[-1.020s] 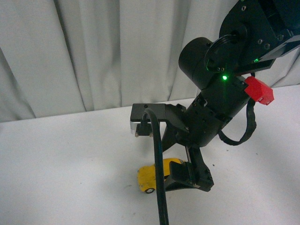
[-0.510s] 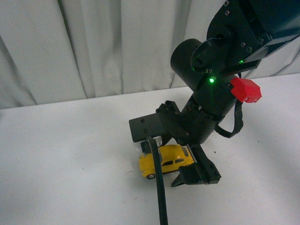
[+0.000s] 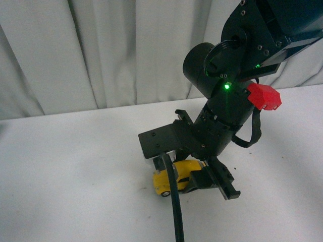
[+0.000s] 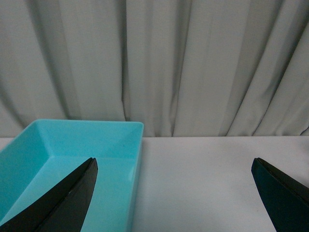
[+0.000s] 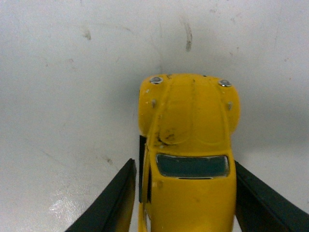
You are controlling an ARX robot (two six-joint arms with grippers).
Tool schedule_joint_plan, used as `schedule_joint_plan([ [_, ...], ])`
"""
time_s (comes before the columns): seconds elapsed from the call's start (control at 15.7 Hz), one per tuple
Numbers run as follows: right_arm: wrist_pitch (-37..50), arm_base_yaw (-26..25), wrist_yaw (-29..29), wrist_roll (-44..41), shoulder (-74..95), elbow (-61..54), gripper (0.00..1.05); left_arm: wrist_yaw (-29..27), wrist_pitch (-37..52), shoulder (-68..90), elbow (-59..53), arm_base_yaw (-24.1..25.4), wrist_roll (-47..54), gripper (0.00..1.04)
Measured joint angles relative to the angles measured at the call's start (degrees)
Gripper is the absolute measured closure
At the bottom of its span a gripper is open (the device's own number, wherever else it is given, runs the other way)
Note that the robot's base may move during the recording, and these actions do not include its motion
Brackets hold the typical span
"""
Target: Wind up and store yellow beetle toy
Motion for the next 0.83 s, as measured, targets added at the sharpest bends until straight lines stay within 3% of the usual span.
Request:
schedule_joint_plan([
  [0.13,-0.39,-0.11,0.85,-1.11,-0.26,-0.02,0.62,-0.02,0.0,0.0,0.0,0.0,0.0,0.07],
  [0.83,1.14,-0.22,0.63,5.73,0.15,0.09,0.63,0.0,0.0,0.02,0.0,0.0,0.0,0.07],
])
